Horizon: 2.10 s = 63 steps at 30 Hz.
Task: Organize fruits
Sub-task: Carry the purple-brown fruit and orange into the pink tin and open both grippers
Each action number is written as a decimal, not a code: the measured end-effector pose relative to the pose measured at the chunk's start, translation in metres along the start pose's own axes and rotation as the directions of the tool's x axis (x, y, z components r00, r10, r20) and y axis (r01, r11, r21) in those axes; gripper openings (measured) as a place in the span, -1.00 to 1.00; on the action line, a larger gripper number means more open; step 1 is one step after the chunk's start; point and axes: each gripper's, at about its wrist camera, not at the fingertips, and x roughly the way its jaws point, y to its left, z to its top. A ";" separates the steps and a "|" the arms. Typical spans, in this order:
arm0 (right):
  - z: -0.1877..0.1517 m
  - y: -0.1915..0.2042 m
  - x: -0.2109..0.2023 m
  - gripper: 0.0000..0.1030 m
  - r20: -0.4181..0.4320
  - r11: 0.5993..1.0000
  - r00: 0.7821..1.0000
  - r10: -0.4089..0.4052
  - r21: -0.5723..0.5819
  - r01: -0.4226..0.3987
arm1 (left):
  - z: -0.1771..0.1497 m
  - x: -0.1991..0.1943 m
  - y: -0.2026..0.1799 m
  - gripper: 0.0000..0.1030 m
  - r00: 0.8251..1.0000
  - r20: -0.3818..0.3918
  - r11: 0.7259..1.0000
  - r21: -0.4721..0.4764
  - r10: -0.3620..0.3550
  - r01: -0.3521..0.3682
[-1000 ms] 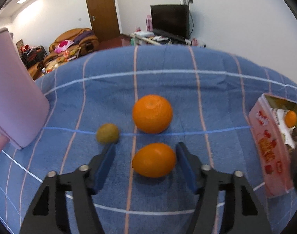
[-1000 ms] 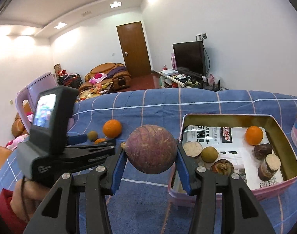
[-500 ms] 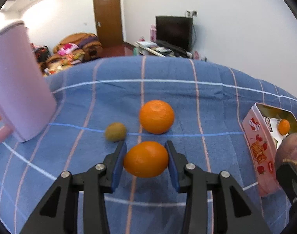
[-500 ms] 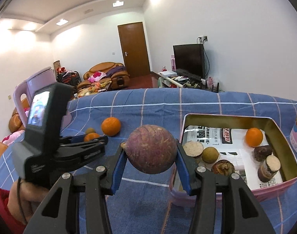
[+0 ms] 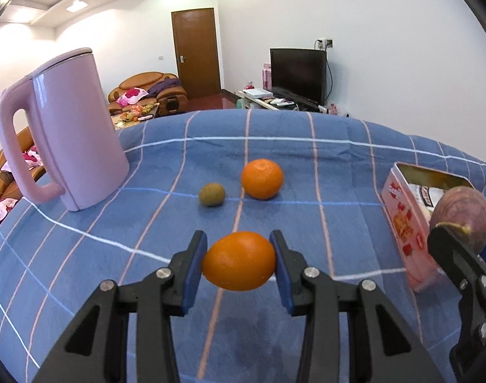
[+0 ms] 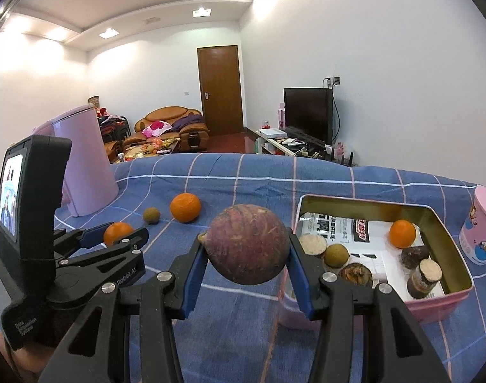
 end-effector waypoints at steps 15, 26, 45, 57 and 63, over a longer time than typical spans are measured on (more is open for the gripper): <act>-0.010 -0.022 -0.018 -0.01 -0.010 0.999 0.999 -0.030 0.045 0.031 | -0.019 -0.027 -0.036 -0.17 0.999 0.001 0.998 0.050 -0.039 0.039; -0.015 -0.040 -0.033 -0.01 -0.002 0.997 0.999 -0.043 0.066 0.043 | -0.023 -0.035 -0.064 -0.17 0.998 0.003 0.995 0.082 -0.060 0.060; -0.021 -0.084 -0.061 -0.01 0.001 0.990 0.994 -0.109 0.090 0.109 | -0.029 -0.048 -0.110 -0.17 0.992 0.000 0.984 0.131 -0.123 0.122; -0.025 -0.098 -0.076 -0.01 0.019 0.987 0.991 -0.136 0.088 0.134 | -0.033 -0.058 -0.129 -0.17 0.987 0.000 0.977 0.145 -0.158 0.156; -0.027 -0.104 -0.079 -0.01 0.020 0.985 0.988 -0.151 0.089 0.149 | -0.035 -0.061 -0.137 -0.17 0.985 -0.003 0.973 0.154 -0.172 0.171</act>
